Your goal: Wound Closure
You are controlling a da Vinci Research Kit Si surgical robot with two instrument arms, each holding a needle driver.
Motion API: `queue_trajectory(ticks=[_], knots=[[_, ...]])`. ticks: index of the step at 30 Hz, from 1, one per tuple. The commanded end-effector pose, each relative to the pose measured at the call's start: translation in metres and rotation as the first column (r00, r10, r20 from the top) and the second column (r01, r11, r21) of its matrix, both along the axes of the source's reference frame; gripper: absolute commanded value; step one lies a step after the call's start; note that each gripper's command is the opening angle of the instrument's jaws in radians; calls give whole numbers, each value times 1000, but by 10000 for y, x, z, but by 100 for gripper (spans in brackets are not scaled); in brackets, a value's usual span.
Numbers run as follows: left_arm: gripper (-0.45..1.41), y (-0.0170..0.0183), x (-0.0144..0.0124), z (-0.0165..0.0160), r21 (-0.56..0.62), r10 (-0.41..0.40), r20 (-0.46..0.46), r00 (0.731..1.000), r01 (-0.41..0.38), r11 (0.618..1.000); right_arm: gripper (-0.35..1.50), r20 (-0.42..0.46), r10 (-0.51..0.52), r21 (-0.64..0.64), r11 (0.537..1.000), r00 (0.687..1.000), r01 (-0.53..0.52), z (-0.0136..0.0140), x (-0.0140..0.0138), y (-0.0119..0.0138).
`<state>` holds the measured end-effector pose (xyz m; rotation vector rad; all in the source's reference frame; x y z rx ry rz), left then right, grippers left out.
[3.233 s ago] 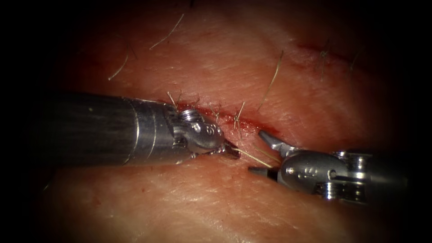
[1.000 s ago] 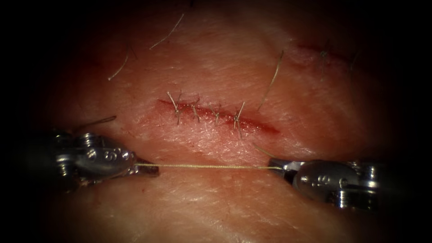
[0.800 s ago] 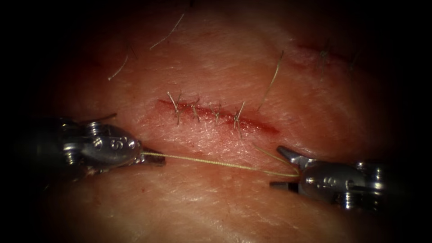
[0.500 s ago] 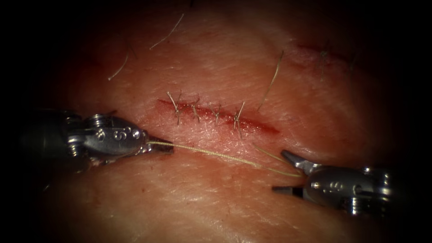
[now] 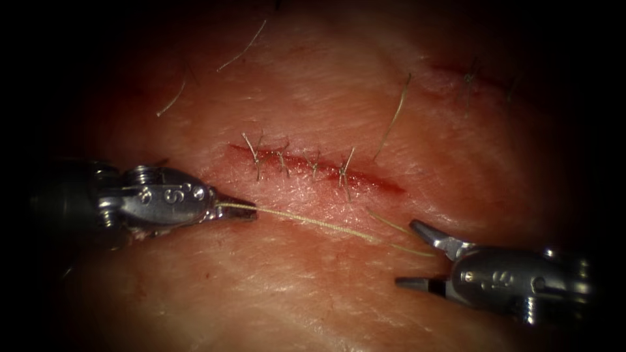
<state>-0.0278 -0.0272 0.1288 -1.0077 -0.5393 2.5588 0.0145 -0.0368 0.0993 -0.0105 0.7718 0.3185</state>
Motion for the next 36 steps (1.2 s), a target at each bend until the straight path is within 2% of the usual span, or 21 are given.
queue_trajectory(ticks=[1, 4, 7, 9, 13, 14, 16, 20, 23, 24, 27, 30, 36], knots=[[-45, -2, -7, 3, -7, 4, 7, 1000, -4, 1000, 143, -22, -15, 9, 1000, 1000, 15, 6, -2, 5], [-45, 0, -17, -7, -15, 18, 44, 999, -17, 1000, 125, -34, -57, -14, 998, 998, 57, 0, -22, 18], [-45, 5, -29, -18, -16, 17, 85, 996, -16, 1000, 114, -42, -75, -6, 997, 996, 75, -11, -40, 34], [-45, 14, -40, -28, -22, 23, 106, 994, -20, 1000, 91, -91, -101, 21, 994, 991, 103, -20, -56, 51], [-45, 24, -49, -36, -21, 26, 111, 994, -23, 999, 54, -171, -93, 17, 995, 981, 98, -22, -66, 74], [-45, 26, -51, -37, -17, 27, 115, 993, -25, 1000, 39, -183, -80, 7, 997, 980, 82, -21, -66, 80], [-45, 30, -57, -38, -10, 26, 124, 992, -25, 1000, -35, -210, -64, -17, 998, 976, 61, -6, -60, 91], [-45, 44, -67, -41, -1, 8, 158, 987, -8, 1000, -35, -227, -109, -8, 994, 968, 110, 28, -35, 92], [-45, 59, -75, -43, 9, -5, 193, 981, 4, 1000, -35, -277, -144, -18, 989, 950, 145, 58, -13, 86], [-45, 70, -78, -41, 11, -16, 207, 978, 14, 1000, -35, -303, -156, -13, 987, 940, 159, 78, -2, 77], [-45, 84, -81, -32, 16, -28, 220, 975, 26, 1000, -35, -336, -155, 10, 986, 929, 169, 99, 8, 63], [-45, 97, -83, -18, 21, -39, 218, 975, 36, 999, -35, -378, -157, 28, 983, 912, 181, 104, 15, 51], [-45, 116, -89, 22, 29, -74, 209, 975, 70, 997, -35, -493, -132, 30, 985, 860, 169, 90, 22, 42]])
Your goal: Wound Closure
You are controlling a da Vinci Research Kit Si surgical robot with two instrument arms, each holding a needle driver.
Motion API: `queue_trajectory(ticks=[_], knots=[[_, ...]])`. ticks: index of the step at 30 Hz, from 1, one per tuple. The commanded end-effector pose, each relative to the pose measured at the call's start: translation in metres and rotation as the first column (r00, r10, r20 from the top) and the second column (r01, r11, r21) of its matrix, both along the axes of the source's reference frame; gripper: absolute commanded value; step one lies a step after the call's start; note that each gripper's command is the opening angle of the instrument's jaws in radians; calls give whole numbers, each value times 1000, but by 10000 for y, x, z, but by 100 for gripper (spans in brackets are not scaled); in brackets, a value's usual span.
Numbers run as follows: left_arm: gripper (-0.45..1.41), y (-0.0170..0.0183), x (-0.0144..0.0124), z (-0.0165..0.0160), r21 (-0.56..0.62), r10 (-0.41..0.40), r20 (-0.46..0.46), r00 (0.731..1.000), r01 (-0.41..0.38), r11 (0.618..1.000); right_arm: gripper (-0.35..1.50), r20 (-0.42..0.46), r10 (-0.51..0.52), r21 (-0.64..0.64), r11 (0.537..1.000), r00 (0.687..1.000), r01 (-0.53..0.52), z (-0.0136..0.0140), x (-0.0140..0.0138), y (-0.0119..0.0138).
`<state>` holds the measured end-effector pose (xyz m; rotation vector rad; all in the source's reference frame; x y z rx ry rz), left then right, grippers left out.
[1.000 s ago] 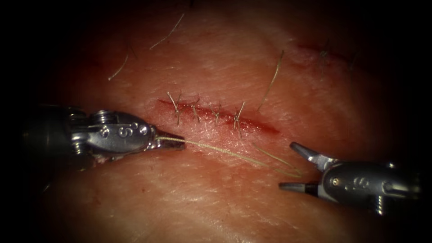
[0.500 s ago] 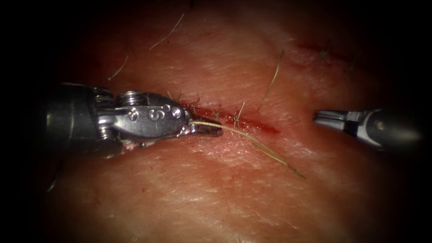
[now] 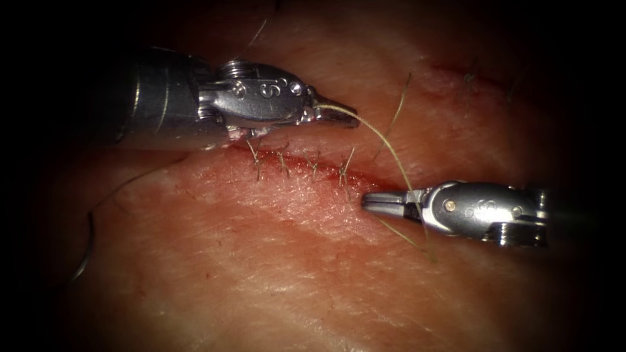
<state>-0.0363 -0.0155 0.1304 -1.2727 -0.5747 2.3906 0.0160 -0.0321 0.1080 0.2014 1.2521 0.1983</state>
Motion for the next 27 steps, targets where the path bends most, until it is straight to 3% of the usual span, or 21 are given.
queue_trajectory(ticks=[1, 7, 13, 22, 27], knots=[[-45, 1, -7, 14, -4, -4, -3, 1000, 4, 1000, -35, -21, -1, 8, 1000, 1000, 1, 0, 7, -5], [-45, -11, -17, 58, -30, -19, -25, 1000, 18, 999, -35, -90, 31, 10, 999, 995, -30, -15, 8, 1], [-45, -46, -31, 105, 0, -30, -22, 999, 30, 1000, -35, -115, 107, -1, 994, 988, -108, -19, 10, 9], [-45, -59, -46, 110, 5, -32, -21, 999, 33, 999, -35, -191, 241, 3, 969, 952, -245, -17, 14, 15], [-45, -66, -49, 107, 4, -32, -21, 999, 32, 999, -35, -181, 329, -7, 942, 927, -336, -17, 17, 18]])
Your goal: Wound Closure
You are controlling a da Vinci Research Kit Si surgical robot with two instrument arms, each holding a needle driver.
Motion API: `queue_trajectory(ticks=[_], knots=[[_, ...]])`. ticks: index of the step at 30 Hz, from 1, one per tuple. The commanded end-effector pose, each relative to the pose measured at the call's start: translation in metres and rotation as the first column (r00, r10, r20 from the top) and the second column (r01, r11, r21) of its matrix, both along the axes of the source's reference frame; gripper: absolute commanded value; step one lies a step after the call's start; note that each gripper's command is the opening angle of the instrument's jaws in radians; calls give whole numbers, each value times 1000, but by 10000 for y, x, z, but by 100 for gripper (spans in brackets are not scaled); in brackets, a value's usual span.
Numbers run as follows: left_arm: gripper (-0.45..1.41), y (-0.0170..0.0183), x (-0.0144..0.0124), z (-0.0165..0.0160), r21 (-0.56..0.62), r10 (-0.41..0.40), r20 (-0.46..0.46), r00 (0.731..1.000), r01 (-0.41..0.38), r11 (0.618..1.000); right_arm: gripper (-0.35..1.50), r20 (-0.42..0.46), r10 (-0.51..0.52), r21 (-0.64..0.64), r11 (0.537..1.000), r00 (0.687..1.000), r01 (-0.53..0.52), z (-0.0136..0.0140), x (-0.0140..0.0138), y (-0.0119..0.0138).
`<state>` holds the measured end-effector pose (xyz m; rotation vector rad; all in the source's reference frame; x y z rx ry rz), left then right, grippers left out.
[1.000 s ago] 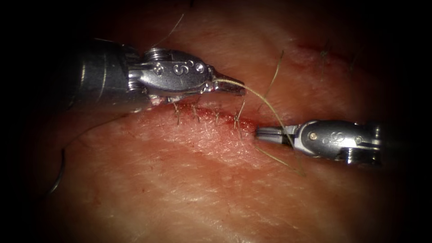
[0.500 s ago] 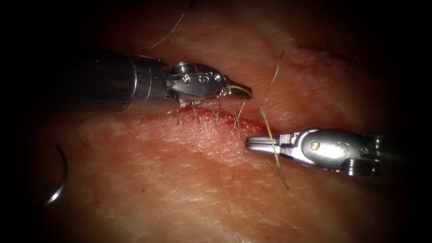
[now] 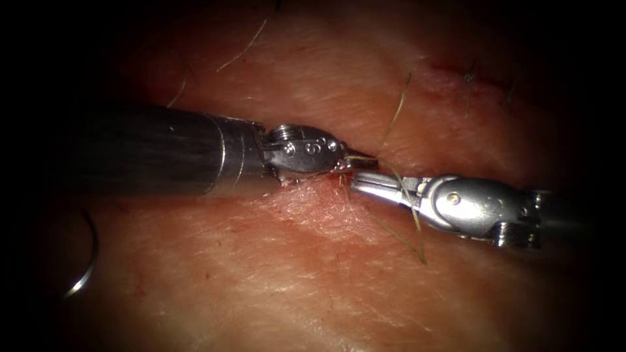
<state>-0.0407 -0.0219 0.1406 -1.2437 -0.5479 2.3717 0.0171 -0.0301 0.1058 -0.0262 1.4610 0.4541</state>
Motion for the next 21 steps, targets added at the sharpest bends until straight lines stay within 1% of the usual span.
queue_trajectory(ticks=[1, 8, 13, 17, 21], knots=[[-45, -4, -4, 4, -1, 2, 1, 1000, -2, 1000, -35, 7, 13, 1, 1000, 1000, -13, 6, 5, -2], [-45, -18, -2, -1, 0, 5, 2, 1000, -5, 1000, -35, 15, 91, -5, 996, 996, -91, 8, -4, 6], [-45, -33, -6, -8, -3, 11, -3, 1000, -11, 1000, -35, 52, 153, -8, 988, 987, -152, 12, -2, 12], [-45, -46, -9, -23, 4, 26, -13, 1000, -26, 1000, -35, 85, 178, -16, 984, 980, -178, 21, 2, 13], [-45, -62, -8, -46, 17, 48, -19, 999, -48, 999, -35, 132, 165, -14, 986, 978, -164, 32, 8, 11]])
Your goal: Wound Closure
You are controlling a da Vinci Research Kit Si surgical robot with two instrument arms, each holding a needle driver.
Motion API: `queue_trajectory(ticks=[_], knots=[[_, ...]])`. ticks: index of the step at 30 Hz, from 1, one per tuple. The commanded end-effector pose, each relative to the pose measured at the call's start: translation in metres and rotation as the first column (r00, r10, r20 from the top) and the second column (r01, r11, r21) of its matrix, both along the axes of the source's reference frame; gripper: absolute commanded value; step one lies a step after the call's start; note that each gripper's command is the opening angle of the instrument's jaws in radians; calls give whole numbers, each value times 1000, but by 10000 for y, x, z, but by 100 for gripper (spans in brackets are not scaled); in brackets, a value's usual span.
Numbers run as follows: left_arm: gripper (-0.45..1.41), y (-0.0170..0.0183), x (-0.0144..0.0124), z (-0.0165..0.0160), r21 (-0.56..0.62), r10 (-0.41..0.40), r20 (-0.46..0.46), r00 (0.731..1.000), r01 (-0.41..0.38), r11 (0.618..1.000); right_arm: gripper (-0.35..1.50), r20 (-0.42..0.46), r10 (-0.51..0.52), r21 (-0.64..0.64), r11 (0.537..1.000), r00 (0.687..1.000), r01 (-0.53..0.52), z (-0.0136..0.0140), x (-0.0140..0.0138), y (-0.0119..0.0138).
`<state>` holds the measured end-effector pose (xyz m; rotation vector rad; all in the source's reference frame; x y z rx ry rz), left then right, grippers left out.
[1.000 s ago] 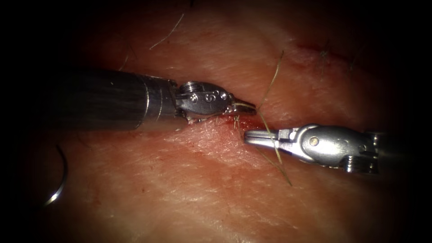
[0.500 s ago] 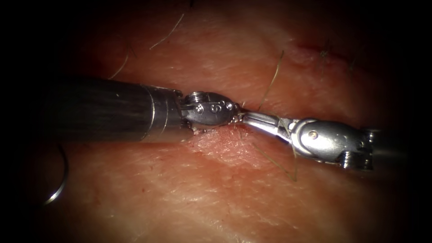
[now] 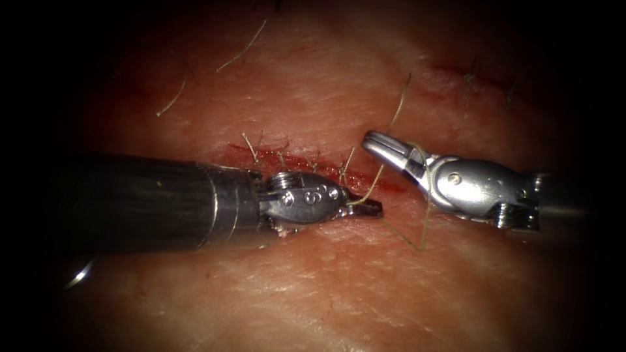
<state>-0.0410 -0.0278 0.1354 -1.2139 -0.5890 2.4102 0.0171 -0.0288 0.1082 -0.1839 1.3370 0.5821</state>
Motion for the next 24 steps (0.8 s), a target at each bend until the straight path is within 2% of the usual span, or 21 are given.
queue_trajectory(ticks=[1, 6, 15, 24], knots=[[-45, -5, -4, 0, 6, 8, 0, 1000, -8, 1000, -35, 16, -14, 5, 1000, 1000, 14, 11, 11, -2], [-45, -8, 6, -31, 10, 3, -12, 1000, -3, 1000, -35, 64, -54, 23, 998, 997, 53, 23, 23, -5], [-45, 10, 31, -74, -19, -8, -43, 999, 7, 1000, -35, 156, -177, 79, 983, 972, 166, 42, 40, -23], [-45, 24, 33, -90, -39, 27, -86, 996, -30, 999, -35, 188, -319, 142, 945, 929, 296, 49, 47, -39]])
